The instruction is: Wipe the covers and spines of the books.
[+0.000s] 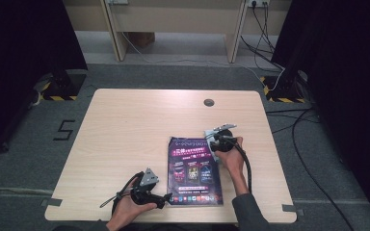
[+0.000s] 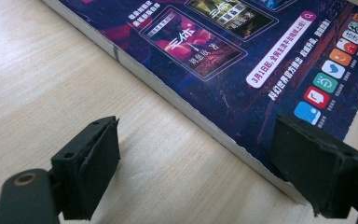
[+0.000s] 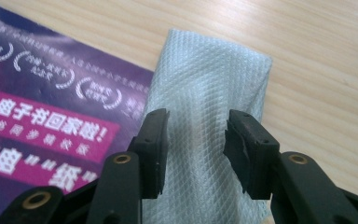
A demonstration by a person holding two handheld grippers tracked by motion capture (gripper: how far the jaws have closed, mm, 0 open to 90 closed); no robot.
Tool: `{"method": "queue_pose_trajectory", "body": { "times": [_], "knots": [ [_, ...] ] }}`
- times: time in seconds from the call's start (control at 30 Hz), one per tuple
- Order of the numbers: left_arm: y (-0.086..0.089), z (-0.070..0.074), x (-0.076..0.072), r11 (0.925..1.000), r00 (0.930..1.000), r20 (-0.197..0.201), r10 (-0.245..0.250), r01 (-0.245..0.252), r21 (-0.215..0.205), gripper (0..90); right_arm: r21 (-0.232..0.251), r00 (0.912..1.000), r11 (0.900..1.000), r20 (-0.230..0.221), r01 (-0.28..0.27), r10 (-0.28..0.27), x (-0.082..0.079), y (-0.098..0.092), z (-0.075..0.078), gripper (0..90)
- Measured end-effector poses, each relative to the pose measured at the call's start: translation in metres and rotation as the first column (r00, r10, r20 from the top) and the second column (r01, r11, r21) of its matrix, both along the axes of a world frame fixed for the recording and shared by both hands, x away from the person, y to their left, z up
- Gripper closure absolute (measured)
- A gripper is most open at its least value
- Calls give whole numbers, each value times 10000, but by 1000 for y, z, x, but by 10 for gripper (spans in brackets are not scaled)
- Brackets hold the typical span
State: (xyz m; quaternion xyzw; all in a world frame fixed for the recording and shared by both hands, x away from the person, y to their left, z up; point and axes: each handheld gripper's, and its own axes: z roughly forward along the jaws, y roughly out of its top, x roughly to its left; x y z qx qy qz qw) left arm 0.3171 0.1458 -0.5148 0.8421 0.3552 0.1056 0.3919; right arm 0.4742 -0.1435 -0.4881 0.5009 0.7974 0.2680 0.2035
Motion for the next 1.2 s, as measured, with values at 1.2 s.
{"method": "queue_pose_trajectory", "body": {
  "times": [1.2],
  "knots": [
    [0,0,0,10000,9999,-112,77,-77,-35,140,403,9177,9168,147,-3973,3971,-36,122,-5,620]
  ]
}}
